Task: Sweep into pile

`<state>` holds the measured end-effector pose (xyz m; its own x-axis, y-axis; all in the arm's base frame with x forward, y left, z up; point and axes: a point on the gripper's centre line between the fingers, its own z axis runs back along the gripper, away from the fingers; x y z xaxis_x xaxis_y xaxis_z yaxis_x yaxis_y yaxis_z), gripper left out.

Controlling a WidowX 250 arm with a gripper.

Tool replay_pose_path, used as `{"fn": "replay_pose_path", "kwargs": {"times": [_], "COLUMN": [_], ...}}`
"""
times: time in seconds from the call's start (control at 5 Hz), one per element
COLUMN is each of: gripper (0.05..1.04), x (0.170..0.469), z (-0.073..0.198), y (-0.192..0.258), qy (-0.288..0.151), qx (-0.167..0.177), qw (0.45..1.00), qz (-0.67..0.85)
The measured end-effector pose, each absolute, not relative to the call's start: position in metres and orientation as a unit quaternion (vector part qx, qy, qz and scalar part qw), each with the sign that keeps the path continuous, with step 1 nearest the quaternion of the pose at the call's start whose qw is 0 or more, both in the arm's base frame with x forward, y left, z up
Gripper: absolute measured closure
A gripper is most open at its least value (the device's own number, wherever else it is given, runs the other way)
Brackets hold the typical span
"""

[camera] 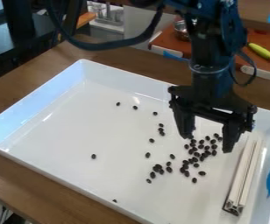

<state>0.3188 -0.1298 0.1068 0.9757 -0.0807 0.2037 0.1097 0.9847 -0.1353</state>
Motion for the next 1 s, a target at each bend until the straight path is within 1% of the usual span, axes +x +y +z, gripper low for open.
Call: {"fn": "replay_pose_path", "kwargs": {"times": [0.2, 0.4, 0.6, 1.0], "gripper": [0.093, 0.093, 0.093, 0.093], "x": [0.33, 0.334, 0.334, 0.331], "z": [0.11, 0.099, 0.084, 0.08], "y": [-0.13, -0.134, -0.137, -0.152], "qy": [-0.134, -0.137, -0.121, -0.117], "qx": [-0.076, -0.073, -0.067, -0.076], "qw": [0.988, 0.988, 0.99, 0.99], "qz": [-0.03, -0.023, -0.015, -0.02]}}
